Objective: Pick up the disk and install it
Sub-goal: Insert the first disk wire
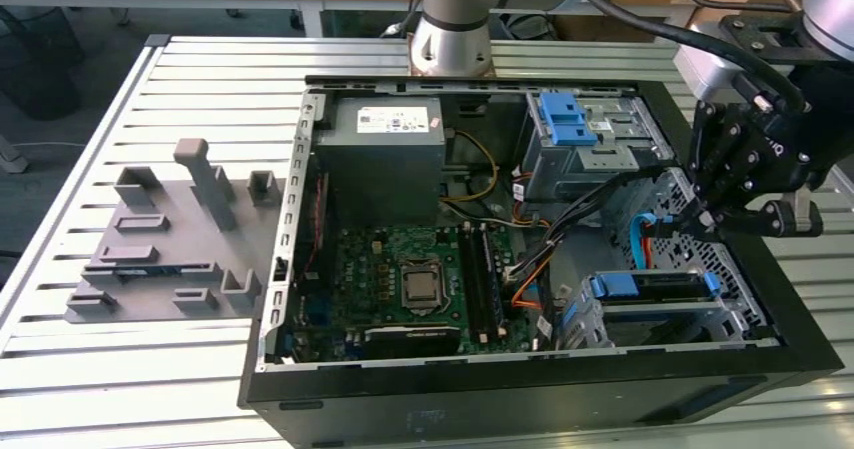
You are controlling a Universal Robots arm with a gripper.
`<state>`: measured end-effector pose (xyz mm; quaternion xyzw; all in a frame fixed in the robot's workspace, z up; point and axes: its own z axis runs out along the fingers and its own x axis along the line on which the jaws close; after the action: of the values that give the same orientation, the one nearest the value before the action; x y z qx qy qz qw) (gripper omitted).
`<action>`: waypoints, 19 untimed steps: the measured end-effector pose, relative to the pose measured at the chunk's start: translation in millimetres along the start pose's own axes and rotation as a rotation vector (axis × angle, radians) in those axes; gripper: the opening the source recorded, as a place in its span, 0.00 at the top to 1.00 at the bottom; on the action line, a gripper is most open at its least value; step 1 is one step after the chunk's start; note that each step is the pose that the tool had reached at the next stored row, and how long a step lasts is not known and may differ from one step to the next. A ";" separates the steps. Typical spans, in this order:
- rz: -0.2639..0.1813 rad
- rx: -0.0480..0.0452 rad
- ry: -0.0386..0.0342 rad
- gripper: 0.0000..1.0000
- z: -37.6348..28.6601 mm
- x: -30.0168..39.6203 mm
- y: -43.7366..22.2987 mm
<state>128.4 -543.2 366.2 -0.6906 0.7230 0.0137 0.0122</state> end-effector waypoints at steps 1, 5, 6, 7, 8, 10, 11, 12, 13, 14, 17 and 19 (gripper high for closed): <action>0.000 0.0000 0.0000 0.89 -0.1 -1.1 0.0; 0.000 0.0002 0.0001 0.89 -0.7 -4.8 0.2; 0.000 0.0003 0.0001 0.89 -0.9 -5.6 0.3; 0.000 0.0003 0.0001 0.89 -1.1 -6.4 0.3; 0.000 0.0004 0.0001 0.89 -1.3 -7.1 0.3; 0.000 0.0005 0.0001 0.89 -1.5 -8.2 0.4; 0.000 0.0005 -0.0001 0.89 -1.5 -8.4 0.4; 0.000 0.0005 0.0000 0.89 -1.5 -8.4 0.4; 0.000 0.0005 0.0000 0.89 -1.5 -8.4 0.4; 0.000 0.0005 0.0000 0.89 -1.5 -8.5 0.4; 0.000 0.0005 0.0000 0.89 -1.5 -8.6 0.4; 0.000 0.0005 0.0000 0.89 -1.5 -8.6 0.4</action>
<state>128.4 -534.6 368.0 -0.6906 0.7230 0.0135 0.0124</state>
